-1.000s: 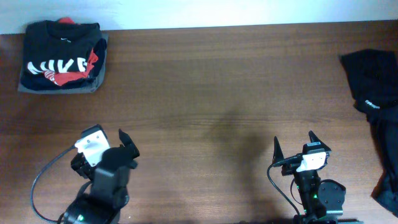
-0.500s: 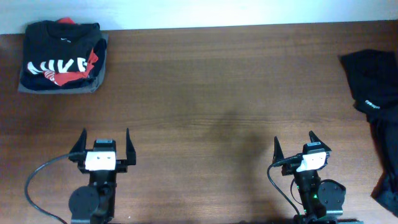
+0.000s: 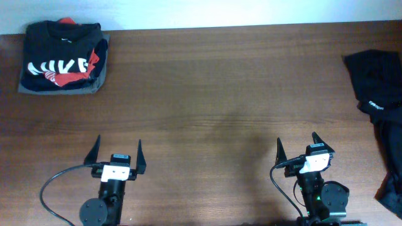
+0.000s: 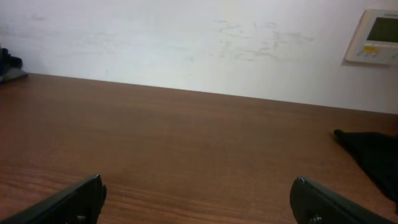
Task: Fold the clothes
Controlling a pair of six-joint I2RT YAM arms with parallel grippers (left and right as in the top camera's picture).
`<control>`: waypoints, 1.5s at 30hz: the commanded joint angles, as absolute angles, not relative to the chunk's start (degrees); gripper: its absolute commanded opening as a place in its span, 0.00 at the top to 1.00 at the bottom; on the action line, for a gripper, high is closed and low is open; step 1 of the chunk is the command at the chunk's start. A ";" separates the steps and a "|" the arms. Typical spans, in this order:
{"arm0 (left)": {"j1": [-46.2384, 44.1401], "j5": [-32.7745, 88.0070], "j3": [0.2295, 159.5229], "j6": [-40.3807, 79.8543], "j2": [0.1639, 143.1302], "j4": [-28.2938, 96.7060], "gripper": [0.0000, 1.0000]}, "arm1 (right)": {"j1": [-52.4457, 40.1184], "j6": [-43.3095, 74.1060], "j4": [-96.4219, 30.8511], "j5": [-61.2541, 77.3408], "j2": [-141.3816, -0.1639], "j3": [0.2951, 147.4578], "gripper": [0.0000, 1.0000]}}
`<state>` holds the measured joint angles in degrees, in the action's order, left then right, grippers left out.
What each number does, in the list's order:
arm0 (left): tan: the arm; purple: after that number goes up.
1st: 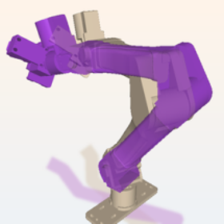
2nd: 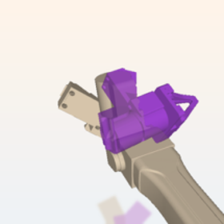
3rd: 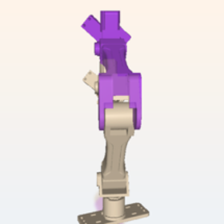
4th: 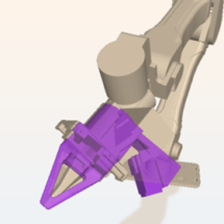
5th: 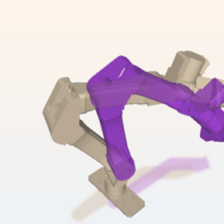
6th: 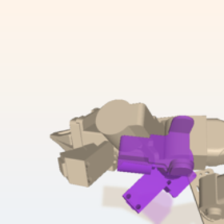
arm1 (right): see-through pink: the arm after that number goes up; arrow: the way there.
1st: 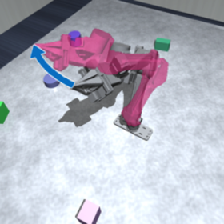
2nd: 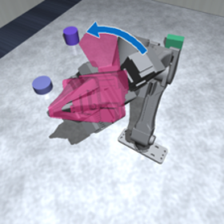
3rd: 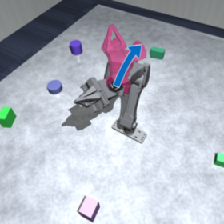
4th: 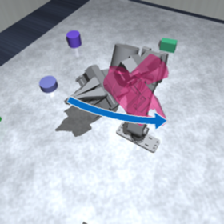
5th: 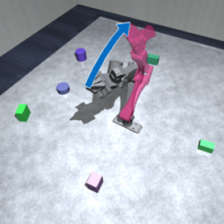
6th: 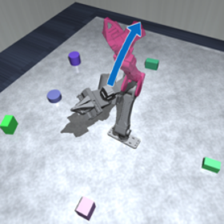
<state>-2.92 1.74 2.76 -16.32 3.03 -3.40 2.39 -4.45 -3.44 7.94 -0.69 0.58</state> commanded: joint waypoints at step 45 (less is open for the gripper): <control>1.30 4.93 0.49 -17.61 0.30 4.16 0.01 | 2.66 -3.79 -3.88 7.20 -0.21 0.32 0.01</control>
